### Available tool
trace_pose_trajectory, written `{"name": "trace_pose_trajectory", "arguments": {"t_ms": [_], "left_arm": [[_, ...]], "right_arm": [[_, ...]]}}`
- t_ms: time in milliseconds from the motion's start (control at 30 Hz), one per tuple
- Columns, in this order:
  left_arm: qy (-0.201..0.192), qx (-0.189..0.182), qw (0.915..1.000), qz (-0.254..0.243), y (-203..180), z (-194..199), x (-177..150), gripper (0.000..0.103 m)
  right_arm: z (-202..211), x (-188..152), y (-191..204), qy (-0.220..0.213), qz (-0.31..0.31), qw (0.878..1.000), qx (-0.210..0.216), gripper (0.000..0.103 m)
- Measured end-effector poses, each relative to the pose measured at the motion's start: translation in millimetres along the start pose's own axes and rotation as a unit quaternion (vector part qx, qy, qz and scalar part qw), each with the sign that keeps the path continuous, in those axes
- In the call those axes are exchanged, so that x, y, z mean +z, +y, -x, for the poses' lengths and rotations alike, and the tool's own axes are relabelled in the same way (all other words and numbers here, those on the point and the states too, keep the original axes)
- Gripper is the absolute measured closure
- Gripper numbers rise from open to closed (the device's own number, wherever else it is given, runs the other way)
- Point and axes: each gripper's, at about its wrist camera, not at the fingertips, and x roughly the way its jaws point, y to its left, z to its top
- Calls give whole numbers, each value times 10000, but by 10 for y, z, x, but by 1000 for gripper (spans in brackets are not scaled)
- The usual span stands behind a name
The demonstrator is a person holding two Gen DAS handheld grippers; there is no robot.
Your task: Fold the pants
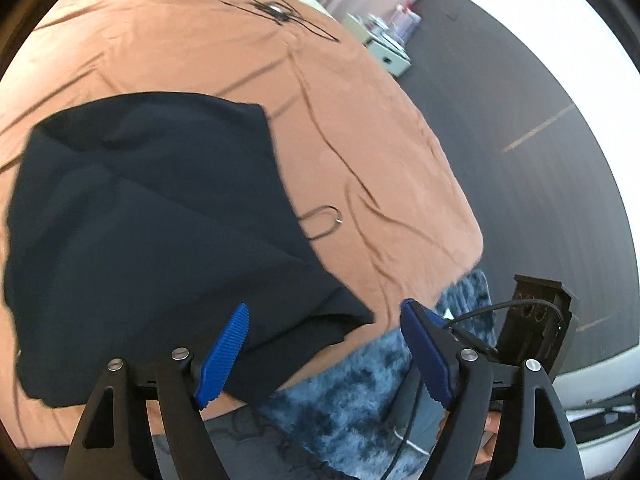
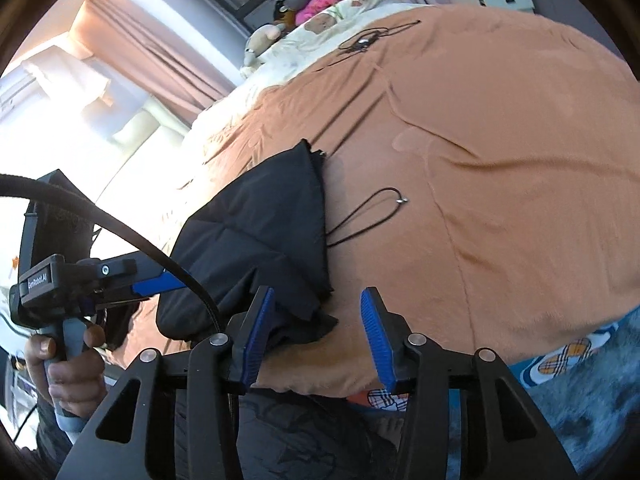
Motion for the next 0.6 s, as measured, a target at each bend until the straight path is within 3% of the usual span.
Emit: {"name": "trace_pose_trajectory", "arguments": {"t_ms": [200, 267, 367, 600], "left_arm": [[-282, 121, 9986, 426, 428, 266, -122, 23], [-361, 155, 9975, 585, 591, 351, -184, 23], [-433, 159, 9956, 818, 795, 438, -278, 23], [-534, -32, 9907, 1248, 1134, 546, -502, 23]], "right_arm": [[-166, -24, 223, 192, 247, 9994, -123, 58], [-223, -33, 290, 240, 307, 9991, -182, 51], [-304, -35, 389, 277, 431, 9981, -331, 48], [-417, -32, 480, 371, 512, 9963, -575, 48]]}}
